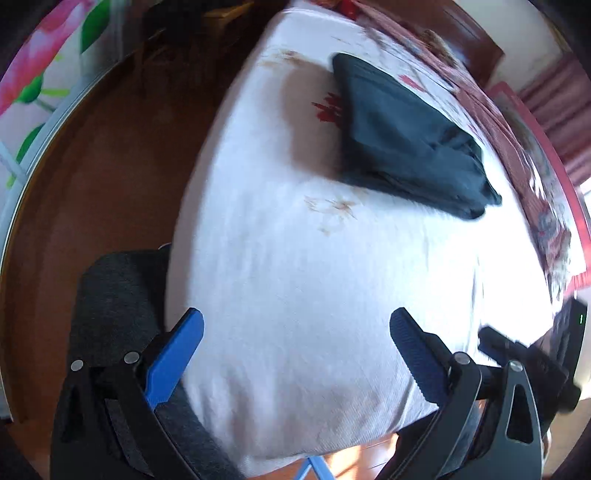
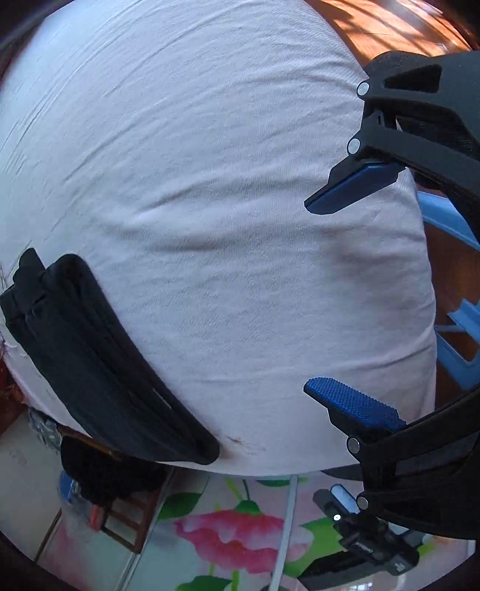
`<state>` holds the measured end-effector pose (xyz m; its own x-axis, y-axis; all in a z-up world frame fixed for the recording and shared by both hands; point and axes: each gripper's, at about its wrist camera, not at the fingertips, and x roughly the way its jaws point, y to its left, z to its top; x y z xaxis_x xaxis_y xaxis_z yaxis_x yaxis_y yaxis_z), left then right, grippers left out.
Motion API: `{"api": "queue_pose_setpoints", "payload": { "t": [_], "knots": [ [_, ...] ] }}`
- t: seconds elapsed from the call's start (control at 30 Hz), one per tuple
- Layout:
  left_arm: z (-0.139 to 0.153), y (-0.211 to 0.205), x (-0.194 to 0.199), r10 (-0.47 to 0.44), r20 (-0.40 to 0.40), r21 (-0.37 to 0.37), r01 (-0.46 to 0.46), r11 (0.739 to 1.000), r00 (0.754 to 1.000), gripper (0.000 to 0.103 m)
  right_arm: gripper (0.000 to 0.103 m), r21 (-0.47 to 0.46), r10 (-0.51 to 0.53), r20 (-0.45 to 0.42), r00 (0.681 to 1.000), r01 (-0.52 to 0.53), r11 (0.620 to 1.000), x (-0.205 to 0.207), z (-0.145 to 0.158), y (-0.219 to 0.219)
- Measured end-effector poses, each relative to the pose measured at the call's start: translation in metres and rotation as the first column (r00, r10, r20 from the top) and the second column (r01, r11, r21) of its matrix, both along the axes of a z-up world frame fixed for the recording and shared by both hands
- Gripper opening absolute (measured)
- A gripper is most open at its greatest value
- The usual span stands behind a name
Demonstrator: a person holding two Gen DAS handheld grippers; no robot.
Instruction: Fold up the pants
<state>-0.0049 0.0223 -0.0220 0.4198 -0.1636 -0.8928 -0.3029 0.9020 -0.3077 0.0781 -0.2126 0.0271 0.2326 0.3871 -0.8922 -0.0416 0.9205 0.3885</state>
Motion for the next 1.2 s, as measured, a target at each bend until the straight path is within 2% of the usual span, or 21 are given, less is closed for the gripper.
{"api": "queue_pose_setpoints", "payload": {
  "t": [0.07,0.1,0.17,0.2,0.27,0.3,0.37,0.5,0.6,0.67,0.73,0.8,0.9,0.97,1.03,1.13,1.2],
  "knots": [
    [-0.001,-0.024,-0.006,-0.064,-0.025,0.041,0.065,0.997,0.998,0.101,0.089,-0.022,0.005,0.016,1.0,-0.005,1.0,0.001,-0.002,0.012],
    [-0.002,-0.031,-0.008,-0.073,-0.026,0.055,0.074,0.996,0.997,0.101,0.089,-0.085,0.03,0.038,0.999,-0.027,0.996,0.002,-0.001,0.021],
    [-0.003,-0.039,-0.008,-0.093,-0.017,0.099,0.094,0.991,0.996,0.101,0.089,-0.251,0.092,0.109,0.99,-0.062,0.966,0.002,0.003,0.039],
    [0.0,-0.041,-0.007,-0.097,-0.003,0.135,0.096,0.986,0.995,0.101,0.089,-0.304,0.103,0.148,0.984,-0.054,0.951,0.001,0.005,0.046],
    [0.01,-0.04,-0.003,-0.068,0.049,0.232,0.055,0.971,0.996,0.101,0.089,-0.381,0.102,0.23,0.968,-0.007,0.925,-0.003,0.008,0.057],
    [0.015,-0.038,-0.002,-0.05,0.079,0.265,0.027,0.964,0.996,0.101,0.089,-0.38,0.102,0.25,0.963,0.001,0.925,-0.002,0.009,0.061],
    [0.023,-0.033,0.01,-0.014,0.127,0.288,-0.023,0.957,0.992,0.101,0.089,-0.389,0.126,0.261,0.957,-0.015,0.921,0.005,0.01,0.073],
    [0.041,-0.026,0.034,0.096,0.186,0.32,-0.152,0.935,0.978,0.101,0.089,-0.497,0.187,0.33,0.925,0.002,0.868,0.03,0.039,0.097],
    [0.058,-0.023,0.041,0.148,0.26,0.376,-0.241,0.894,0.954,0.101,0.09,-0.45,0.125,0.398,0.909,0.074,0.89,0.043,0.077,0.084],
    [0.061,-0.015,0.038,0.194,0.279,0.367,-0.291,0.884,0.941,0.101,0.098,-0.382,0.048,0.451,0.891,0.144,0.913,0.033,0.096,0.067],
    [0.055,-0.007,0.032,0.221,0.284,0.339,-0.313,0.887,0.933,0.101,0.098,-0.321,-0.02,0.517,0.856,0.215,0.922,0.009,0.096,0.059],
    [0.045,-0.005,0.026,0.204,0.281,0.351,-0.298,0.888,0.938,0.101,0.099,-0.255,-0.029,0.562,0.827,0.207,0.944,-0.017,0.079,0.056],
    [0.031,-0.012,0.02,0.173,0.271,0.392,-0.272,0.879,0.947,0.101,0.099,-0.302,0.019,0.529,0.849,0.167,0.939,-0.028,0.062,0.058],
    [0.027,-0.013,0.022,0.168,0.268,0.391,-0.267,0.881,0.948,0.101,0.099,-0.321,0.027,0.551,0.834,0.182,0.929,-0.027,0.068,0.055],
    [0.03,-0.016,0.023,0.16,0.289,0.41,-0.273,0.87,0.944,0.101,0.099,-0.313,0.016,0.567,0.824,0.197,0.929,-0.027,0.074,0.05],
    [0.036,-0.022,0.018,0.136,0.324,0.429,-0.274,0.861,0.936,0.101,0.099,-0.304,0.013,0.538,0.843,0.18,0.935,-0.026,0.067,0.048],
    [0.036,-0.023,0.017,0.125,0.324,0.422,-0.262,0.868,0.938,0.101,0.099,-0.324,0.027,0.511,0.859,0.163,0.932,-0.024,0.058,0.051]
  ]
}}
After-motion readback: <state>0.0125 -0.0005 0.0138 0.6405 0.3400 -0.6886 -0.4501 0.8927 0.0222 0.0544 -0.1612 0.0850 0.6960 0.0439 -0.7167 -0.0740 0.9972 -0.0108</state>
